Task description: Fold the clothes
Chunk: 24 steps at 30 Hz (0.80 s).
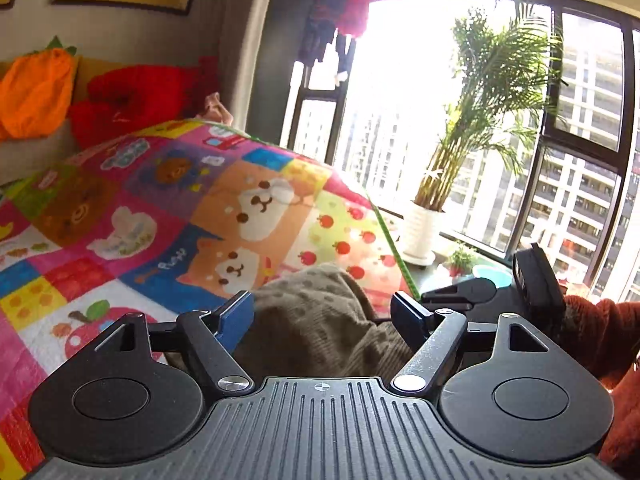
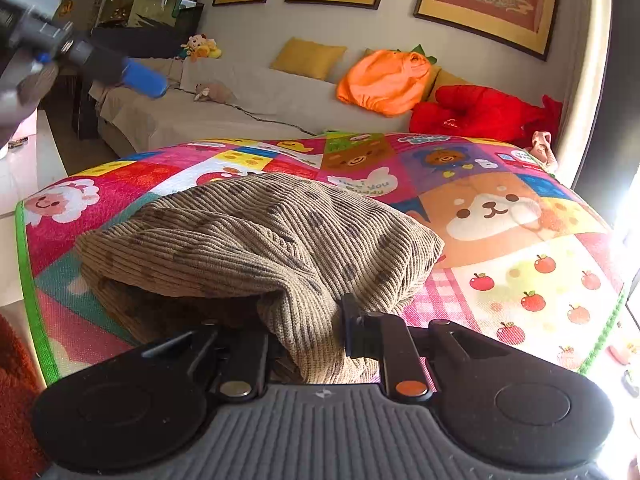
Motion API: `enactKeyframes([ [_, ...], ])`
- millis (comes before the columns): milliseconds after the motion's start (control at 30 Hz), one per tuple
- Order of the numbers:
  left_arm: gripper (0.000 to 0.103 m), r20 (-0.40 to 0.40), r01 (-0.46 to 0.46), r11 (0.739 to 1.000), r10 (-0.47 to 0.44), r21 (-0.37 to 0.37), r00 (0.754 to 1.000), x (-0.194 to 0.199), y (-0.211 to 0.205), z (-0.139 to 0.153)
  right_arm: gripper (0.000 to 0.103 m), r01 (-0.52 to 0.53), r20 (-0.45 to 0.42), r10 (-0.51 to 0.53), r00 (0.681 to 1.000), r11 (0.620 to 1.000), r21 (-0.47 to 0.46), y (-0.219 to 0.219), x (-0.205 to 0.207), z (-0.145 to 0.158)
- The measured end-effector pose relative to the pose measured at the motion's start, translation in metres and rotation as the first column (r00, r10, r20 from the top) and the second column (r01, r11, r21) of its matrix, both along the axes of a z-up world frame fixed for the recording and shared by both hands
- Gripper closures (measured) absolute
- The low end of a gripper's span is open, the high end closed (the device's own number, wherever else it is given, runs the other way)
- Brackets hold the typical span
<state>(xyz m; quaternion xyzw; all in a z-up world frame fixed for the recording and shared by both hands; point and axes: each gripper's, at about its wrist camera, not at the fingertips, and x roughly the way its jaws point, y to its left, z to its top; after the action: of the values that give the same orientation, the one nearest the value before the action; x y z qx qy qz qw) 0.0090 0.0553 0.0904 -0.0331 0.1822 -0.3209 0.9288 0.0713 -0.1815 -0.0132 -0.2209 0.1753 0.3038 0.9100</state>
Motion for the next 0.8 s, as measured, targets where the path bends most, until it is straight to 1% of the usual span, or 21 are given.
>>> enactKeyframes([
  [33, 0.022, 0.002, 0.0, 1.0, 0.0, -0.001, 1.0, 0.011, -0.006, -0.001, 0.087, 0.002, 0.003, -0.002, 1.0, 1.0, -0.004, 0.001, -0.001, 0.0],
  [100, 0.027, -0.059, 0.015, 1.0, -0.016, -0.005, 0.998, 0.041, -0.025, -0.015, 0.087, 0.006, -0.002, -0.006, 1.0, 1.0, -0.003, -0.001, -0.002, 0.001],
  [133, 0.029, -0.093, 0.023, 1.0, -0.024, -0.005, 0.995, 0.056, -0.035, -0.023, 0.084, 0.004, -0.007, -0.004, 1.0, 1.0, -0.004, -0.002, -0.004, 0.003],
  [200, 0.038, -0.177, 0.037, 0.999, -0.029, 0.041, 0.984, 0.076, -0.054, -0.046, 0.074, -0.002, -0.024, 0.002, 1.0, 1.0, -0.007, -0.01, -0.006, 0.009],
  [233, 0.038, -0.2, 0.032, 0.997, -0.017, 0.072, 0.98, 0.081, -0.06, -0.056, 0.064, 0.001, -0.038, -0.001, 0.999, 1.0, -0.003, -0.016, -0.008, 0.013],
  [267, 0.038, -0.214, 0.022, 0.995, -0.002, 0.093, 0.977, 0.084, -0.063, -0.066, 0.055, 0.009, -0.059, -0.009, 0.998, 1.0, 0.007, -0.024, -0.008, 0.018],
  [300, 0.038, -0.228, 0.013, 0.994, 0.012, 0.109, 0.974, 0.086, -0.065, -0.075, 0.052, 0.018, -0.079, -0.017, 0.997, 1.0, 0.017, -0.032, -0.009, 0.022],
  [333, 0.037, -0.243, 0.011, 0.995, 0.014, 0.099, 0.97, 0.087, -0.064, -0.08, 0.046, 0.029, -0.103, -0.025, 0.994, 0.999, 0.034, -0.041, -0.01, 0.027],
  [367, 0.036, -0.256, 0.009, 0.997, 0.012, 0.081, 0.967, 0.086, -0.06, -0.083, 0.04, 0.042, -0.129, -0.034, 0.991, 0.997, 0.061, -0.05, -0.01, 0.033],
  [400, 0.035, -0.261, 0.006, 0.997, 0.014, 0.074, 0.965, 0.085, -0.057, -0.085, 0.038, 0.055, -0.15, -0.041, 0.988, 0.994, 0.094, -0.058, -0.009, 0.04],
  [433, 0.034, -0.264, 0.005, 0.997, 0.014, 0.072, 0.965, 0.083, -0.054, -0.085, 0.034, 0.063, -0.166, -0.042, 0.985, 0.99, 0.127, -0.064, -0.008, 0.048],
  [467, 0.034, -0.266, 0.006, 0.997, 0.014, 0.072, 0.964, 0.083, -0.053, -0.085, 0.029, 0.065, -0.173, -0.037, 0.984, 0.985, 0.162, -0.068, -0.005, 0.057],
  [533, 0.034, -0.269, 0.007, 0.997, 0.014, 0.076, 0.963, 0.081, -0.052, -0.086, 0.021, 0.065, -0.158, -0.025, 0.987, 0.966, 0.249, -0.07, 0.003, 0.074],
  [633, 0.033, -0.27, 0.005, 0.997, 0.017, 0.08, 0.963, 0.079, -0.052, -0.086, 0.018, 0.06, -0.154, 0.001, 0.988, 0.92, 0.387, -0.062, 0.027, 0.095],
  [667, 0.033, -0.27, 0.004, 0.997, 0.018, 0.082, 0.963, 0.079, -0.052, -0.086, 0.018, 0.061, -0.155, 0.004, 0.988, 0.907, 0.416, -0.056, 0.037, 0.1],
  [700, 0.033, -0.27, 0.003, 0.996, 0.02, 0.084, 0.963, 0.079, -0.053, -0.085, 0.018, 0.071, -0.155, -0.008, 0.988, 0.913, 0.403, -0.046, 0.049, 0.099],
  [733, 0.032, -0.27, 0.003, 0.996, 0.021, 0.086, 0.963, 0.079, -0.053, -0.085, 0.018, 0.085, -0.15, -0.032, 0.988, 0.928, 0.364, -0.034, 0.062, 0.096],
  [767, 0.031, -0.27, 0.003, 0.996, 0.022, 0.089, 0.963, 0.078, -0.053, -0.086, 0.018, 0.104, -0.145, -0.062, 0.988, 0.945, 0.309, -0.023, 0.072, 0.087],
  [800, 0.03, -0.27, 0.002, 0.996, 0.023, 0.092, 0.963, 0.077, -0.053, -0.086, 0.018, 0.129, -0.137, -0.099, 0.986, 0.963, 0.237, -0.014, 0.081, 0.071],
])
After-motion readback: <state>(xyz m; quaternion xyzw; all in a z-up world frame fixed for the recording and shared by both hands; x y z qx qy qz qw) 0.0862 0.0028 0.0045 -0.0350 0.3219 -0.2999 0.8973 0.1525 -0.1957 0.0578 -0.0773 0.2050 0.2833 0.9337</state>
